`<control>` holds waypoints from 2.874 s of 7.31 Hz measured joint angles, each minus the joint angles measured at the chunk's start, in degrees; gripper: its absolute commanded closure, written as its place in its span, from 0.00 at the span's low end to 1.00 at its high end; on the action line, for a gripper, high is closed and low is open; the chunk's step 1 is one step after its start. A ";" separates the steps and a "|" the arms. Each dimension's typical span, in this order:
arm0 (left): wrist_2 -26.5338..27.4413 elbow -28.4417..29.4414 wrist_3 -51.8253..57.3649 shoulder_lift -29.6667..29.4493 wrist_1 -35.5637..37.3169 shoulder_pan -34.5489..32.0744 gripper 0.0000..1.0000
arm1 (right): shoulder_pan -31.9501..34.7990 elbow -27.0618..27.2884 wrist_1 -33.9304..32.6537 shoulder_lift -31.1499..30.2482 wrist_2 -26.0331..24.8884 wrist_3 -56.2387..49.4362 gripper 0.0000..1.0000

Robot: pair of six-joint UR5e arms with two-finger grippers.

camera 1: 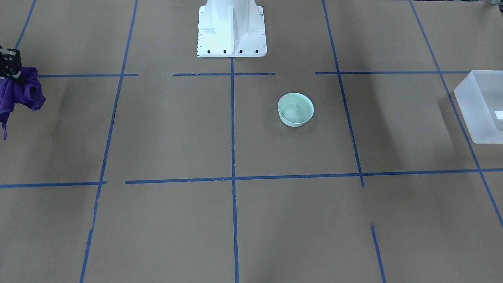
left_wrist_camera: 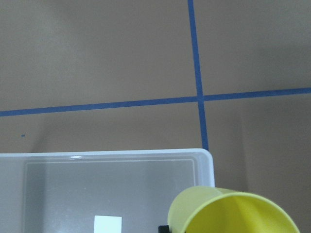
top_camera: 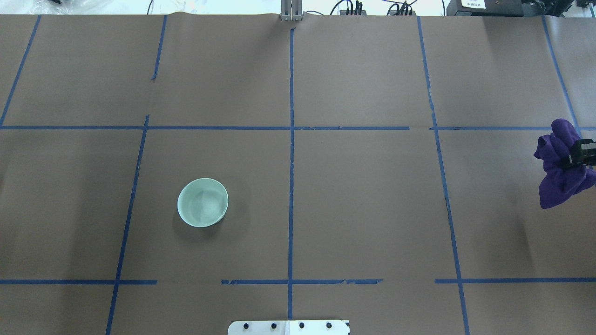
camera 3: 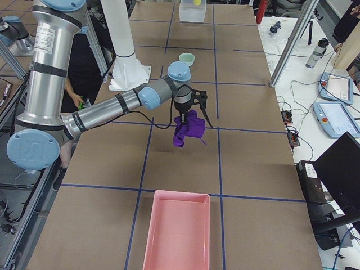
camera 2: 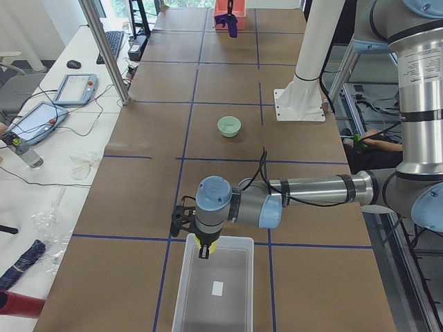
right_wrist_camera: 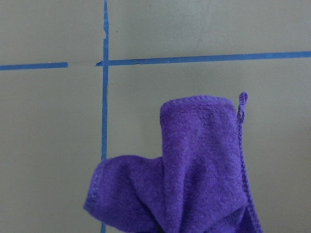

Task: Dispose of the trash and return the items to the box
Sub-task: 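Lower the cup into the clear bin while the right gripper lifts the cloth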

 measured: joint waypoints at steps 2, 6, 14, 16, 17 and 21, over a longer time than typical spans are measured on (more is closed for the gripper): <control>-0.26 3.50 0.42 0.26 -0.40 -0.27 1.00 | 4.23 -0.02 -0.20 0.29 2.47 -0.98 1.00; -3.03 7.94 -1.11 0.14 -4.21 3.05 1.00 | 11.90 0.13 -5.31 0.77 3.77 -12.60 1.00; -5.31 14.12 -2.06 -0.06 -13.44 9.06 0.00 | 24.99 -1.02 -19.65 3.47 3.48 -38.39 1.00; -4.98 13.99 -1.98 -0.02 -14.83 9.12 0.00 | 25.64 -1.58 -19.69 3.46 3.43 -39.96 1.00; -4.84 13.38 -1.93 0.16 -15.01 9.09 0.00 | 25.92 -1.95 -19.72 3.44 3.39 -40.35 1.00; -3.53 2.50 -1.68 6.04 -13.77 8.48 0.00 | 25.50 -3.74 -19.70 4.01 3.17 -40.63 1.00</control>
